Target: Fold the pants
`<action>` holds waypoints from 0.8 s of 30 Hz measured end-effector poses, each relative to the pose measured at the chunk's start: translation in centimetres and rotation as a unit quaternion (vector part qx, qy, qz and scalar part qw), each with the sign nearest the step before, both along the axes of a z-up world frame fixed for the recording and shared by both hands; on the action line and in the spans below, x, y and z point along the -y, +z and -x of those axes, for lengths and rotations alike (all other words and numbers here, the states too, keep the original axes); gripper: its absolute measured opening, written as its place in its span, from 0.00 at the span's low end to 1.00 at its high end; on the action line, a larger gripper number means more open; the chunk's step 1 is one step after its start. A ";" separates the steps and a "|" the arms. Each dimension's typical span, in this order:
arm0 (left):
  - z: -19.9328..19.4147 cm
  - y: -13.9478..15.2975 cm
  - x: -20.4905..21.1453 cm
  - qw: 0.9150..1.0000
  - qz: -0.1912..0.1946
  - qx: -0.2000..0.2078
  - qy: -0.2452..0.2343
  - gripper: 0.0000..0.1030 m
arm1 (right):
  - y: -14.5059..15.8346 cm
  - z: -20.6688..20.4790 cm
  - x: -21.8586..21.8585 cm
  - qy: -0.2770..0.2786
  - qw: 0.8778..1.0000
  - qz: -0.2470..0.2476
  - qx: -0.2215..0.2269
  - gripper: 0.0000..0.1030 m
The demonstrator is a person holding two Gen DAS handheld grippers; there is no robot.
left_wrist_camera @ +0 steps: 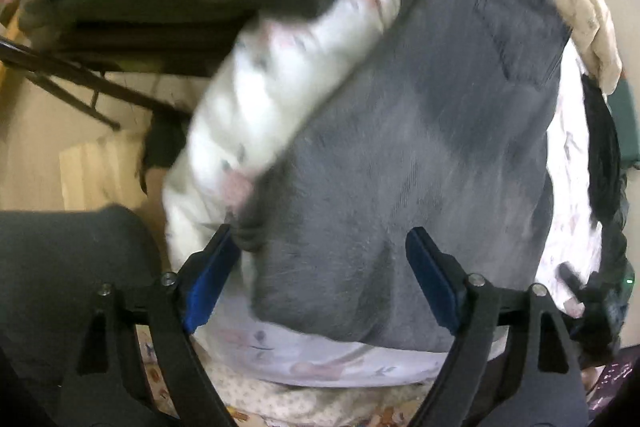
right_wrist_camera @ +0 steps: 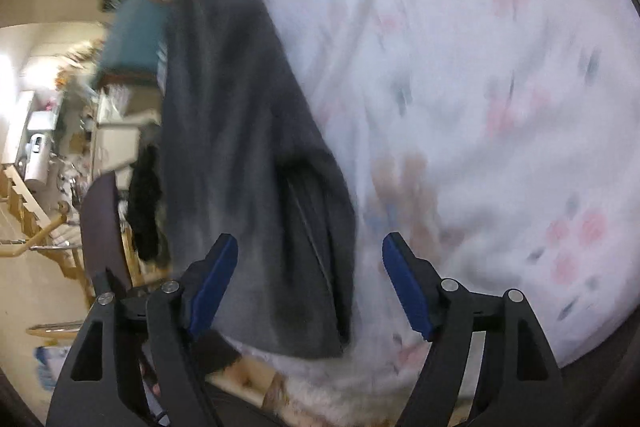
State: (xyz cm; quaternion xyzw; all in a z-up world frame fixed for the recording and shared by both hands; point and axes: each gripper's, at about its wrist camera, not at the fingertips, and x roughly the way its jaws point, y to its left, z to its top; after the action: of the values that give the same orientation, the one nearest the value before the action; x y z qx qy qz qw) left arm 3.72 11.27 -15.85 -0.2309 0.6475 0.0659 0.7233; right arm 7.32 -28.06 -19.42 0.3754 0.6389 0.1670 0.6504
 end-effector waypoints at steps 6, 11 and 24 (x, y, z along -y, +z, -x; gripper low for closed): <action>0.0 -0.1 2.1 0.999 -0.024 0.000 -0.044 0.73 | -2.5 1.3 -3.5 0.067 0.997 -0.008 -0.045 0.75; 0.8 0.9 1.7 0.999 -0.018 0.014 -0.029 0.46 | -3.0 2.9 -7.2 0.098 0.994 -0.022 -0.038 0.75; 0.9 2.4 1.6 0.999 0.012 0.037 -0.010 0.33 | 1.7 2.7 -6.3 0.056 0.993 -0.062 0.084 0.19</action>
State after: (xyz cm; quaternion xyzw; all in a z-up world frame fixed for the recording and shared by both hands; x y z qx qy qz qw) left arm 2.81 9.71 -13.47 -0.2357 0.6232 0.0419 0.7446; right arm 4.62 -21.79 -17.73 0.3634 0.5905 0.2730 0.6669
